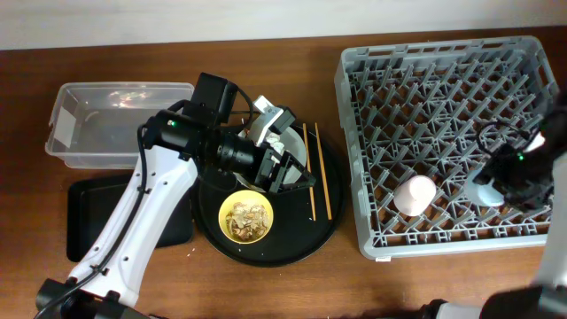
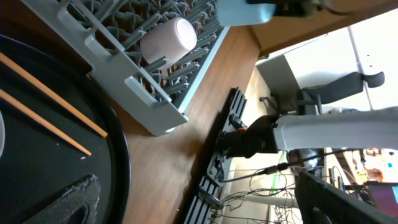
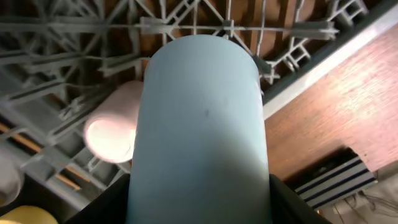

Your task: Sort waste into correct bins and load items into the dishwasher rack

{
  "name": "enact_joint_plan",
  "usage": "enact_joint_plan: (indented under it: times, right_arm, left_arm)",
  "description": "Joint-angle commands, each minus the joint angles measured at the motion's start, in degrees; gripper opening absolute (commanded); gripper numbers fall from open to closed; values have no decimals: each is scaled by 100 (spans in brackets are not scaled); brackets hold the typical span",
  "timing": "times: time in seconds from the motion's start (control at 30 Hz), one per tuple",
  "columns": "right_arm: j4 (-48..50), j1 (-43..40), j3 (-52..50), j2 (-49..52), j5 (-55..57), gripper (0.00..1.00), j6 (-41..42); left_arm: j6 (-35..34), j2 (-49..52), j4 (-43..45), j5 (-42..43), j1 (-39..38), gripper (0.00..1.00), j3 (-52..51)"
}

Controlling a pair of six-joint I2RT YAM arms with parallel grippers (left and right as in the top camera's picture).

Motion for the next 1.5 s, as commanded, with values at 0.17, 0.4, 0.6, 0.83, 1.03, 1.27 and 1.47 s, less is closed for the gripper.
enact_joint_plan:
  times: [0.17,0.4,0.6,0.83,1.03,1.27,1.47]
  right_arm:
    - [188,20,55,693,-527,77,-205]
    - [-245,24,66,-1480,-2774,85,-1438]
    - [-588,280,66,-2448,-3003,89,-1438]
    - [-647,1268,66,-2380,-2959,88,-1436]
    - [-647,1300,63,-2380,-2959,88,-1436]
    - [-651,1300,66,-2382,-2957,88,-1436]
    - [-649,1300,66,-2382,-2957,88,-1436]
  left_arm:
    - [9,-28,-15,-184,26,99,37]
    - [-1827,-37,-789,-4172,-817,89,-46]
    - [-3781,-17,380,-5696,-1891,52,-1775]
    - [-4155,0,2052,-5633,-2052,28,-2979]
    - [-4140,286,2592,-5947,-2052,11,-3289]
    - [-3790,35,1469,-5718,-1996,0,-2625]
    - [-2413,-1320,-374,-4385,-341,0,-1276]
